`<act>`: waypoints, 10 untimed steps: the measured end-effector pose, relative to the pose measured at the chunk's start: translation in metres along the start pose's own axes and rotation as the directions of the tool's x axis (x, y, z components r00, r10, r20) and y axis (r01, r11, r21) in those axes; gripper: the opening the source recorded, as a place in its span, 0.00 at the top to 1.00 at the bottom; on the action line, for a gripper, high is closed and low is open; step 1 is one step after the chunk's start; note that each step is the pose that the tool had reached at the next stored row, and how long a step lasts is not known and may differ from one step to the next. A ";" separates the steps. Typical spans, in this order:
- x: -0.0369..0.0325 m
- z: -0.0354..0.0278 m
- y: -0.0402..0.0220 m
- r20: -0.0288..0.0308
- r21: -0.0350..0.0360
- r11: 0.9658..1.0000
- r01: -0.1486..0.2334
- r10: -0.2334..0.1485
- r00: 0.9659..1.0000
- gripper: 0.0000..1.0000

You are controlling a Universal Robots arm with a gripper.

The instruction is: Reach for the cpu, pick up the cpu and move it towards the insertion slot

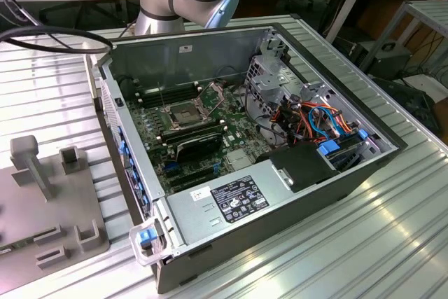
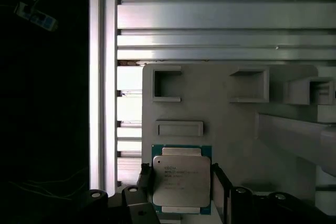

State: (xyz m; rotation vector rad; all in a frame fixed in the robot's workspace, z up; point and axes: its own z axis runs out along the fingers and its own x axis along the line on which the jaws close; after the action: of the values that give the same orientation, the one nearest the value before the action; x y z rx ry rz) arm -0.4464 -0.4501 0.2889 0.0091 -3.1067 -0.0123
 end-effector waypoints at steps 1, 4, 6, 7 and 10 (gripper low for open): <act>0.0000 -0.0005 0.0000 0.000 0.000 1.000 0.000 0.000 1.000 0.46; 0.0001 -0.0029 0.0000 0.000 0.000 1.000 0.000 0.000 1.000 0.46; 0.0002 -0.0047 0.0000 0.000 0.000 1.000 0.000 0.000 1.000 0.46; 0.0002 -0.0050 0.0000 0.000 0.000 1.000 0.000 0.000 1.000 0.46; 0.0002 -0.0066 0.0000 0.000 0.000 1.000 0.000 0.000 1.000 0.46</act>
State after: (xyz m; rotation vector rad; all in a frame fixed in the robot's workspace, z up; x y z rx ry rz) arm -0.4465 -0.4501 0.2955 0.0090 -3.1066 -0.0122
